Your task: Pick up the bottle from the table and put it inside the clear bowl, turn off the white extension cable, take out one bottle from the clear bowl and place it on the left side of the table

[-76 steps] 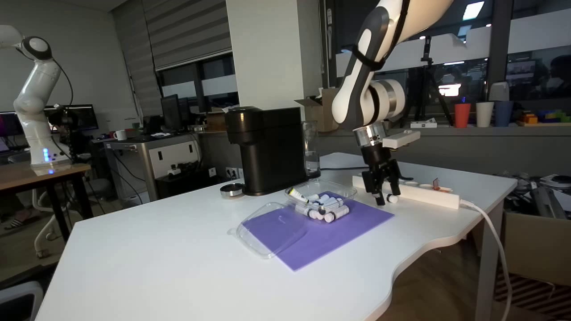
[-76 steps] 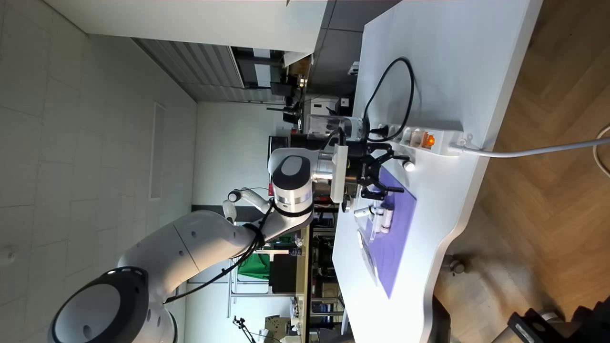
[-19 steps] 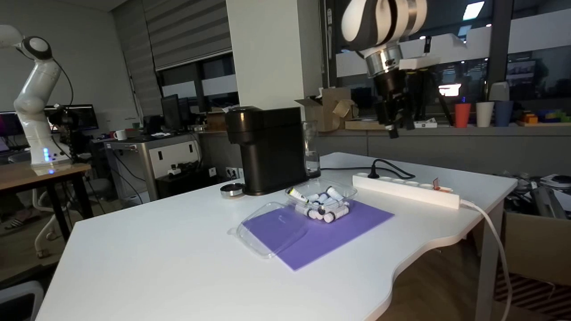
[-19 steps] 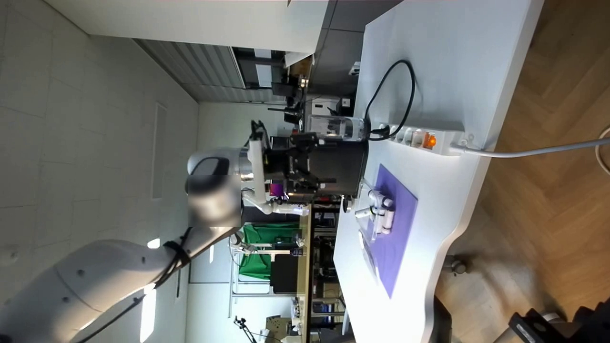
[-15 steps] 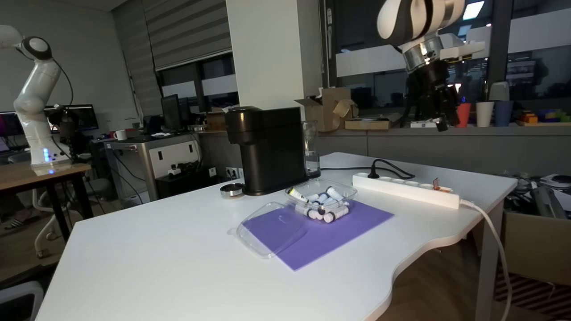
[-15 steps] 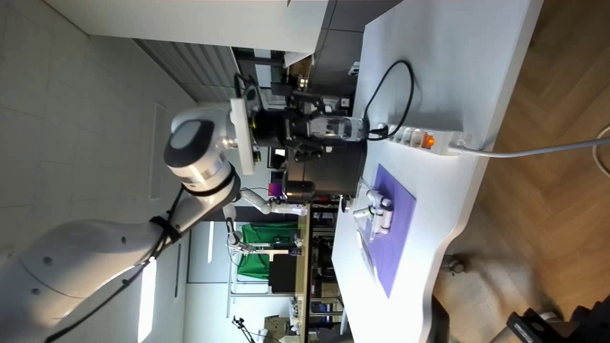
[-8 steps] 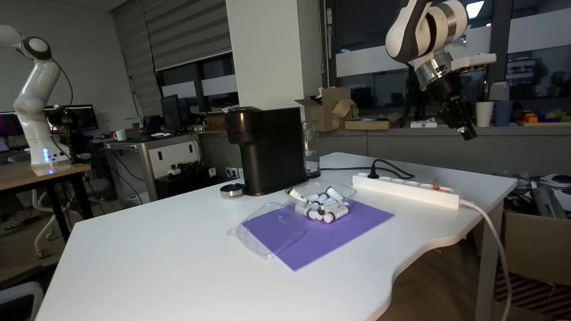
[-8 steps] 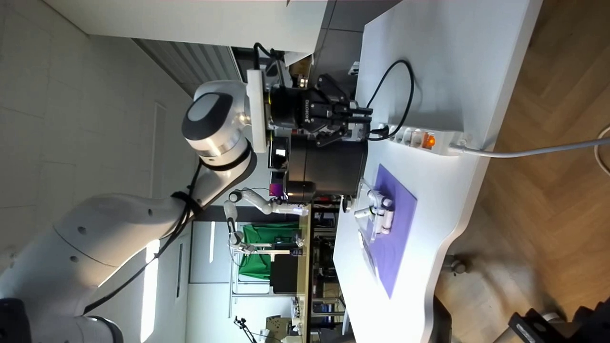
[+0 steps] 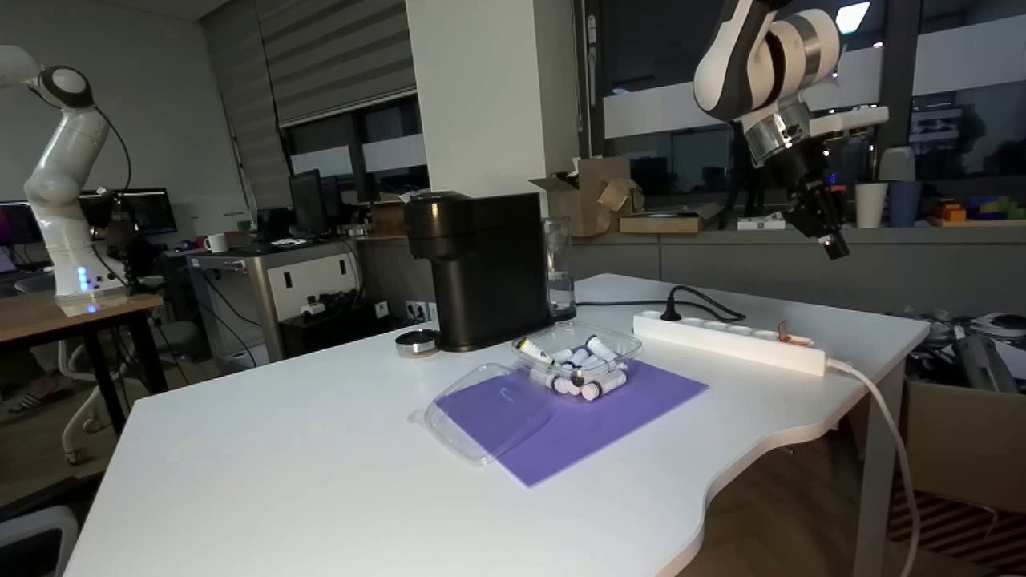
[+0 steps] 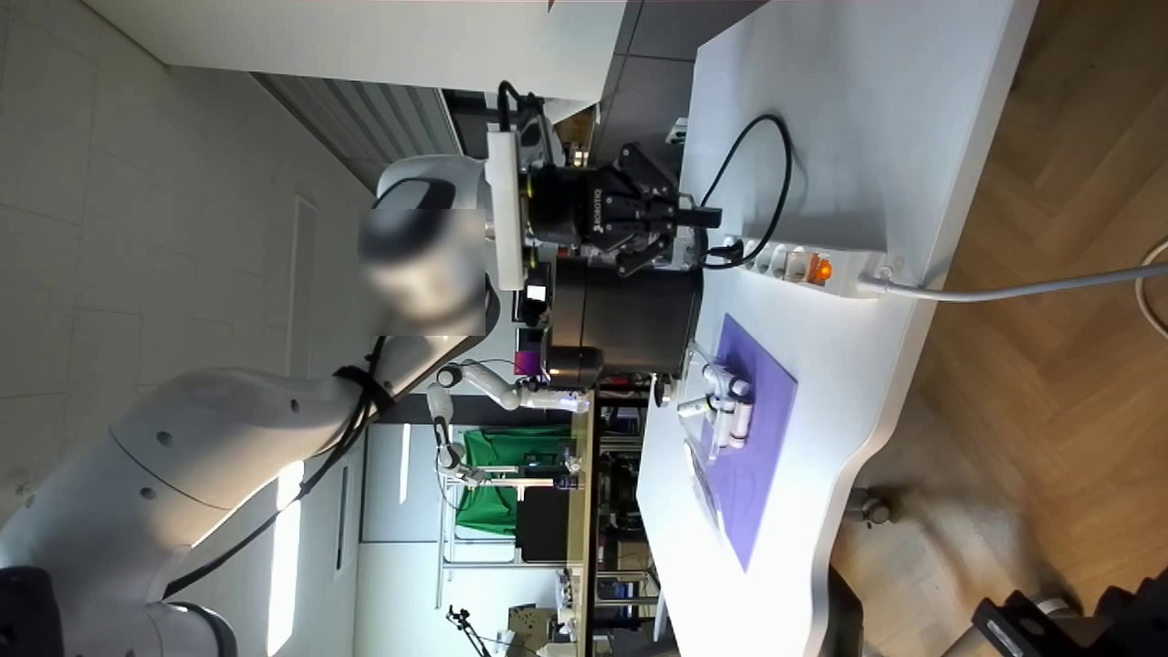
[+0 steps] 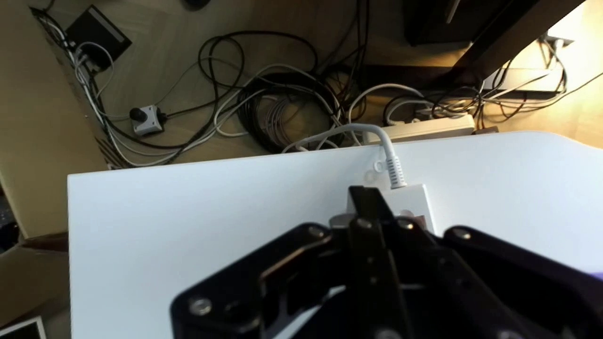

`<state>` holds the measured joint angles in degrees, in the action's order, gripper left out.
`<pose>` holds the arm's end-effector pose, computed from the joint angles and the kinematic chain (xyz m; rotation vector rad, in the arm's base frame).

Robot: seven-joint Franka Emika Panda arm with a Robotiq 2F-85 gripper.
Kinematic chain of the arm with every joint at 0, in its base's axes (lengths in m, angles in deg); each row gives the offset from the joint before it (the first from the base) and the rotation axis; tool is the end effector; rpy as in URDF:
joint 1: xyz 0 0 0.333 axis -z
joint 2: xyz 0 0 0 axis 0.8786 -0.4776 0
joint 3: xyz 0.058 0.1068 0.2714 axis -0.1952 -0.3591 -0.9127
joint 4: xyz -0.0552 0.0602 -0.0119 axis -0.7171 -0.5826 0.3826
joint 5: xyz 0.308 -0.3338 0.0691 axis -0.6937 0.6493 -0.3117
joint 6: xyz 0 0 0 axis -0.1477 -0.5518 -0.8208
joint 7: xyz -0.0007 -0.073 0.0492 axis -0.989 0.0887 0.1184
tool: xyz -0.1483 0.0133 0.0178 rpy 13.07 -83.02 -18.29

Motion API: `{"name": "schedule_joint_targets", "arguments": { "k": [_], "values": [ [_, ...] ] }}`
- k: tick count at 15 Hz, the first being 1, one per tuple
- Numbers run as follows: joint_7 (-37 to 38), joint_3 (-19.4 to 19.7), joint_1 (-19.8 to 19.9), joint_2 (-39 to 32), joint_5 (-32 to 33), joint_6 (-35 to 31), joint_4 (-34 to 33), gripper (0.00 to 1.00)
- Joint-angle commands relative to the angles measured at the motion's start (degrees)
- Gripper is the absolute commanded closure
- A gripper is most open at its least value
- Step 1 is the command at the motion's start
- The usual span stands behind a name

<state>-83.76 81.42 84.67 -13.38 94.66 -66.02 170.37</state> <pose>0.5582 -0.4132 0.1445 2.9805 0.0348 -0.6224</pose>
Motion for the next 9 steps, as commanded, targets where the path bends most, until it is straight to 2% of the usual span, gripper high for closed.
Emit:
{"name": "schedule_joint_targets", "arguments": {
  "k": [1,6,9],
  "values": [
    [0.52,-0.79,1.97,0.96,-0.61,-9.97,5.88,1.0],
    [-1.9,-1.25,3.55,2.53,-1.17,-14.32,11.66,1.0],
    [-6.02,-2.77,5.39,2.93,-3.71,-19.68,14.85,1.0]
  ]
}}
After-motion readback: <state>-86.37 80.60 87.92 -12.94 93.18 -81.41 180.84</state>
